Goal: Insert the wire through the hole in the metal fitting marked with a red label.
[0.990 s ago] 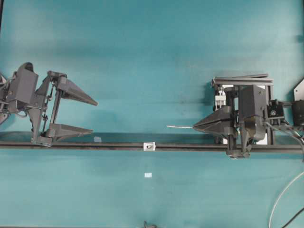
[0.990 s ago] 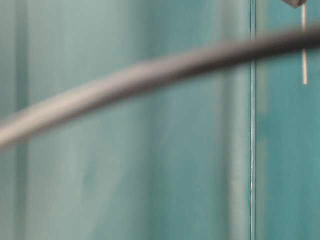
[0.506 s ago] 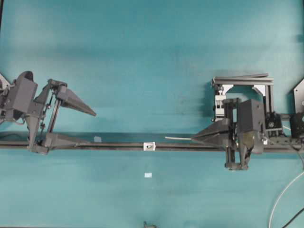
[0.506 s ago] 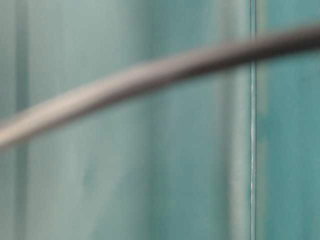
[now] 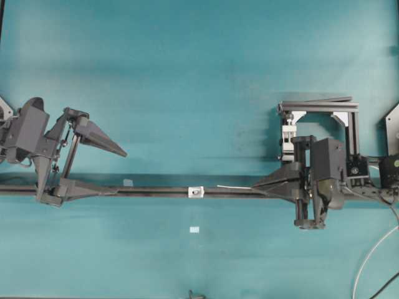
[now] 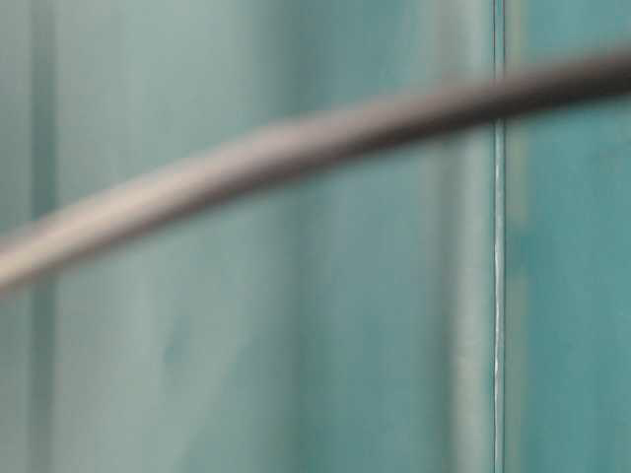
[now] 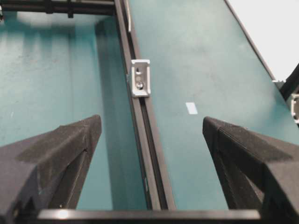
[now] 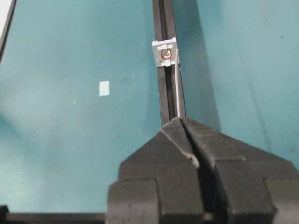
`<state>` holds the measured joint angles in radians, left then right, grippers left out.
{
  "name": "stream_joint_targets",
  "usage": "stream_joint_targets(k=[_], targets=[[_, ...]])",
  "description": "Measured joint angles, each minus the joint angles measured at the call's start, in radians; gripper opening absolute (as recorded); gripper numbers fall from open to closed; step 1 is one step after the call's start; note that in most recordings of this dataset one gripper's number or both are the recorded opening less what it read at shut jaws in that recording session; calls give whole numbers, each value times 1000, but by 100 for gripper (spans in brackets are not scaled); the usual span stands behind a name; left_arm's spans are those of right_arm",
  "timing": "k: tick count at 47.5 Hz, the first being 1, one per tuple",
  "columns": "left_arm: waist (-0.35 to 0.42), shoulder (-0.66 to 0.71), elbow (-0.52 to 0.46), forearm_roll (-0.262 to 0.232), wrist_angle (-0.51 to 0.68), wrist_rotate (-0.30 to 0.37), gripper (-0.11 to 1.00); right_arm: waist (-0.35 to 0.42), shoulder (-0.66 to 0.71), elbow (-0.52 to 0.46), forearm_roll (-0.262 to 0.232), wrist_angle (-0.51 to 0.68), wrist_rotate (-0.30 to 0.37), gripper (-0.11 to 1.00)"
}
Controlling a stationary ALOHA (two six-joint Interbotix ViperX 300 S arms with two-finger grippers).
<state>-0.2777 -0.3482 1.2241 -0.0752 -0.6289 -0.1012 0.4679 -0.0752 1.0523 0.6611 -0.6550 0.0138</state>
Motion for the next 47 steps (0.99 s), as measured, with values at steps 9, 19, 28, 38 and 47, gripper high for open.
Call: stream_joint_targets(k=[9, 19, 28, 38, 47], targets=[[-14, 0, -2, 0, 0, -23, 74, 8, 20, 2, 0, -8, 2, -1], [-15, 15, -6, 0, -12, -26, 73, 9, 31, 0, 0, -20, 0, -1], [-15, 314, -95, 2, -164, -26, 73, 11, 31, 0, 3, -21, 2, -1], [-15, 454, -132, 2, -308, -21, 73, 11, 31, -5, 2, -21, 0, -1], [-15, 479, -133, 3, -327, -17, 73, 12, 52, -5, 2, -21, 3, -1]])
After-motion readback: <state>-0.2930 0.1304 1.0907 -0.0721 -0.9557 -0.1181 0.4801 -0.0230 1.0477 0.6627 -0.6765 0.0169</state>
